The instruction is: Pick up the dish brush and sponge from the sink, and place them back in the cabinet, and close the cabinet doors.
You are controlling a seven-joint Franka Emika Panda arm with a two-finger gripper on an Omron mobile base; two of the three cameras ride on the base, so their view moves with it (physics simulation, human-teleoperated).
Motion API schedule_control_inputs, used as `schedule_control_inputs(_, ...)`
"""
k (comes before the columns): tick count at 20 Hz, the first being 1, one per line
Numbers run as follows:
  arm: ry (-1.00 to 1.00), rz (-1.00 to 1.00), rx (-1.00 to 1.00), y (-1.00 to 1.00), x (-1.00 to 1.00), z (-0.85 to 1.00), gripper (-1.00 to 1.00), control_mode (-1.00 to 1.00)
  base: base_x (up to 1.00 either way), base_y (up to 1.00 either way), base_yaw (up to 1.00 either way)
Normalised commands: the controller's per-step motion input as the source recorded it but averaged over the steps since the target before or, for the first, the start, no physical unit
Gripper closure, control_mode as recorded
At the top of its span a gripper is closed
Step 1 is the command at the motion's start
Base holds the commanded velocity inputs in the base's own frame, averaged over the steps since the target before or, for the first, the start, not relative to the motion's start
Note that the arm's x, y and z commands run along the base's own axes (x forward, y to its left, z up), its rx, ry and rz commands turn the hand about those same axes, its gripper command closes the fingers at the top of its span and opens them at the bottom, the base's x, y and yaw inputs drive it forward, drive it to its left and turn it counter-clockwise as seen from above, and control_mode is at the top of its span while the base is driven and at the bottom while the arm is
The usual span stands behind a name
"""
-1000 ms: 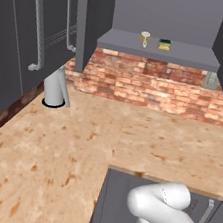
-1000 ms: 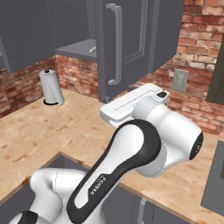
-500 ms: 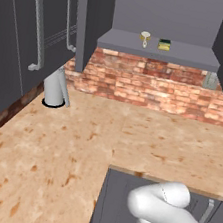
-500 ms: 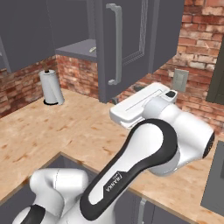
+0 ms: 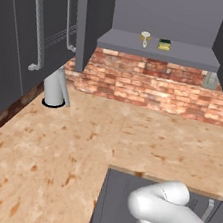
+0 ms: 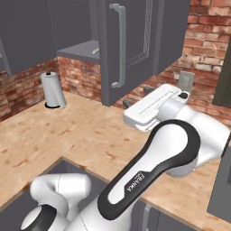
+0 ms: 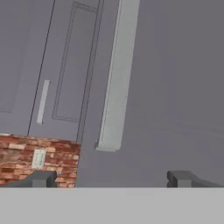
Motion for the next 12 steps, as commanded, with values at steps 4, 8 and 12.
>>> schedule_control_inputs(4, 0.00, 0.06, 0.00, -0.02, 0.11, -0.01, -1.00, -1.00, 0.00, 0.00, 0.00)
schedule_control_inputs(8, -0.03, 0.06, 0.00, 0.00, 0.20, 0.00, -1.00, -1.00, 0.00, 0.00, 0.00)
schedule_control_inputs(12, -0.06, 0.05, 0.00, 0.00, 0.20, 0.00, -1.00, -1.00, 0.00, 0.00, 0.00)
